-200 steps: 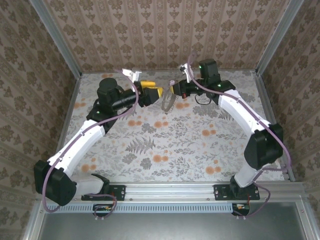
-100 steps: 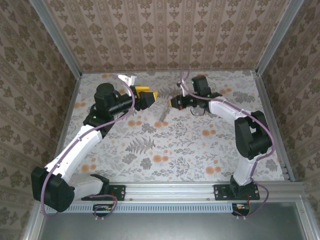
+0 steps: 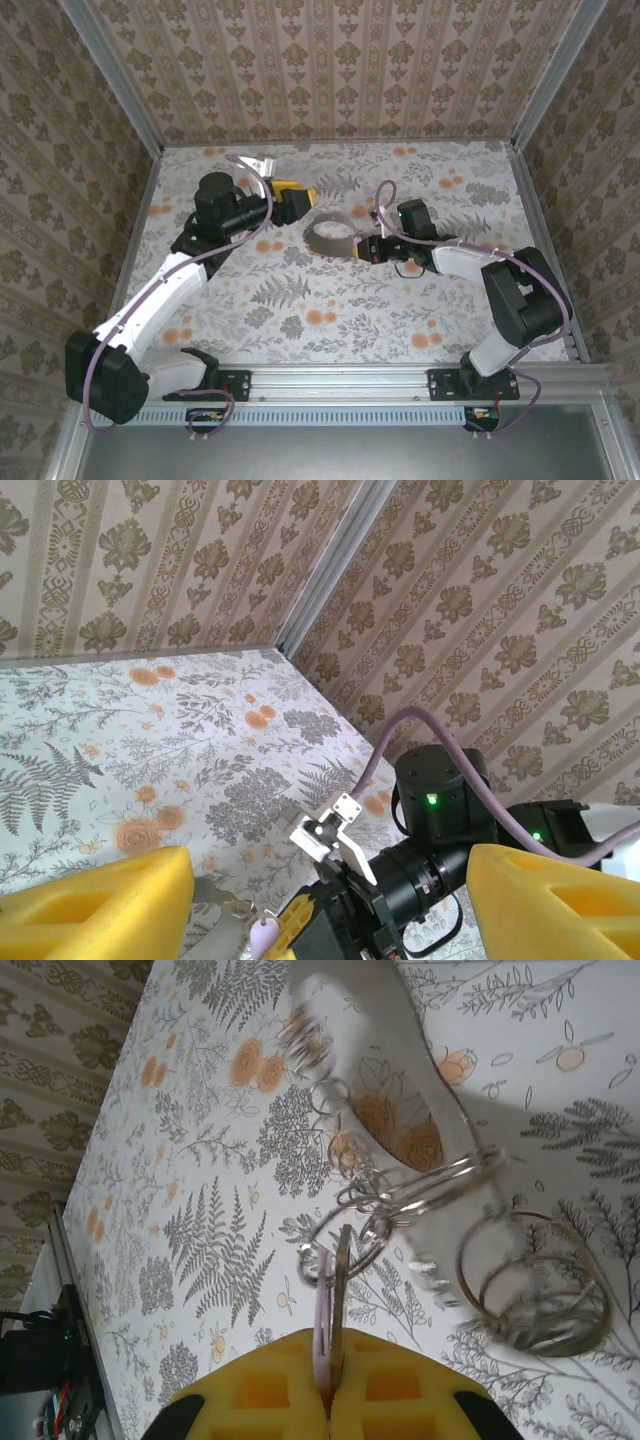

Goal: Put the keys on the keyring

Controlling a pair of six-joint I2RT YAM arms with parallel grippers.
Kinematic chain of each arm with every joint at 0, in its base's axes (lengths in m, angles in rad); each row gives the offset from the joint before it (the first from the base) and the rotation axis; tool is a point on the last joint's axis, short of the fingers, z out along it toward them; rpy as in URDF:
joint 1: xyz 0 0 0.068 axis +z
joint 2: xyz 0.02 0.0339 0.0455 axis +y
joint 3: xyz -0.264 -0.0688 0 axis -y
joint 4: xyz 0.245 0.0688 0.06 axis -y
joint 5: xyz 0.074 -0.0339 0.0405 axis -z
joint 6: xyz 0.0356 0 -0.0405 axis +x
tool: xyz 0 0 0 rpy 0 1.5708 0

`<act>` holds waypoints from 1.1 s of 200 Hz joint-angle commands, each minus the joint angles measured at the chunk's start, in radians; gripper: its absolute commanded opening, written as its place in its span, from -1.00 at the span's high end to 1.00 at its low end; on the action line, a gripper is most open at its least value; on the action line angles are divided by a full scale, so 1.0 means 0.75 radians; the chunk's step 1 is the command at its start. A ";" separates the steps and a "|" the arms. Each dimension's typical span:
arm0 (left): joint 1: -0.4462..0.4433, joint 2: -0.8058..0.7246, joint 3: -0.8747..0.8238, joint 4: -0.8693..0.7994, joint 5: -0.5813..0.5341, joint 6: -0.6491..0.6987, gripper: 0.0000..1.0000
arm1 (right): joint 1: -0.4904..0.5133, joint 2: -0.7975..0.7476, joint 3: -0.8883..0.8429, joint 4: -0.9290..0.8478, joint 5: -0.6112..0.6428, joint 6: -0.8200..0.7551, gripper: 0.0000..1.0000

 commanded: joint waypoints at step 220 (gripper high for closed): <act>0.014 -0.176 -0.030 -0.264 -0.293 0.116 -1.00 | -0.024 -1.007 -0.227 -0.480 0.527 0.110 -0.99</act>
